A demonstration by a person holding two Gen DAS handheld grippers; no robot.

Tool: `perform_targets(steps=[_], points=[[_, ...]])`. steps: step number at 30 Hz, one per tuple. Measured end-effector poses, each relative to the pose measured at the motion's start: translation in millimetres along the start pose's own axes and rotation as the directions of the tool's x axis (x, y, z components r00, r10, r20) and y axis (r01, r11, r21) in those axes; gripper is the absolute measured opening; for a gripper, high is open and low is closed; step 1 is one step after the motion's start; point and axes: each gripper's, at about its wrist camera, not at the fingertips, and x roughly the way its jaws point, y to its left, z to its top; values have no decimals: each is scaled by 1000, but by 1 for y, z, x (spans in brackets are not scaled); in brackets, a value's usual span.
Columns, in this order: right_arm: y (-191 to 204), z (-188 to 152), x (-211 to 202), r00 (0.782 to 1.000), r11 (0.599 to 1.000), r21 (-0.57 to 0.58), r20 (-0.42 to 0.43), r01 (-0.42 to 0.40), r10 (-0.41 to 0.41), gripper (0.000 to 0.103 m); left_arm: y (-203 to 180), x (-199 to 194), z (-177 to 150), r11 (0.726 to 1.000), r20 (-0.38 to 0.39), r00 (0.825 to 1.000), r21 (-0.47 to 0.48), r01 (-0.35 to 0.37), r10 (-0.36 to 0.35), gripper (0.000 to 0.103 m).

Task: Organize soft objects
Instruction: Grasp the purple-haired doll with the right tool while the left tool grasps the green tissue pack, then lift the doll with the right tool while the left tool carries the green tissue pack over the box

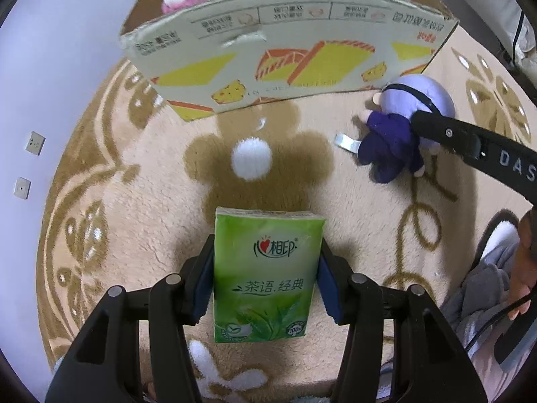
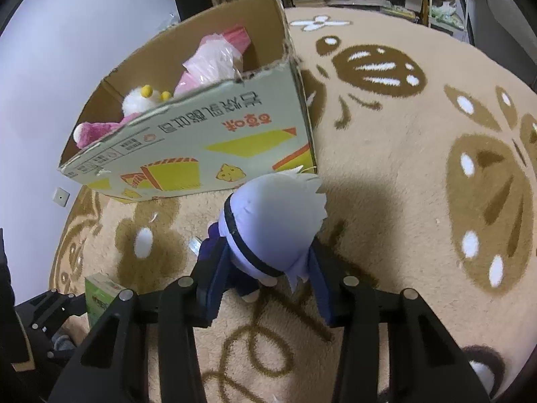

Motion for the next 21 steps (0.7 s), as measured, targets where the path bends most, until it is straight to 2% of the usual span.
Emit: perform_targets(steps=[5, 10, 13, 15, 21], points=[[5, -4, -11, 1000, 1000, -8, 13, -17, 17, 47, 3, -11, -1, 1000, 26, 1000, -20, -15, 15, 53], [6, -9, -19, 999, 999, -6, 12, -34, 34, 47, 24, -21, -6, 999, 52, 998, -38, -33, 34, 53], [9, -13, -25, 999, 999, -12, 23, -39, 40, 47, 28, -30, -6, 997, 88, 995, -57, -52, 57, 53], [11, -14, -31, 999, 999, -17, 35, -41, 42, 47, 18, -49, -11, 996, 118, 991, -67, -58, 65, 53], [13, -16, -47, 996, 997, -23, 52, -69, 70, 47, 13, -68, -15, 994, 178, 979, -56, -92, 101, 53]])
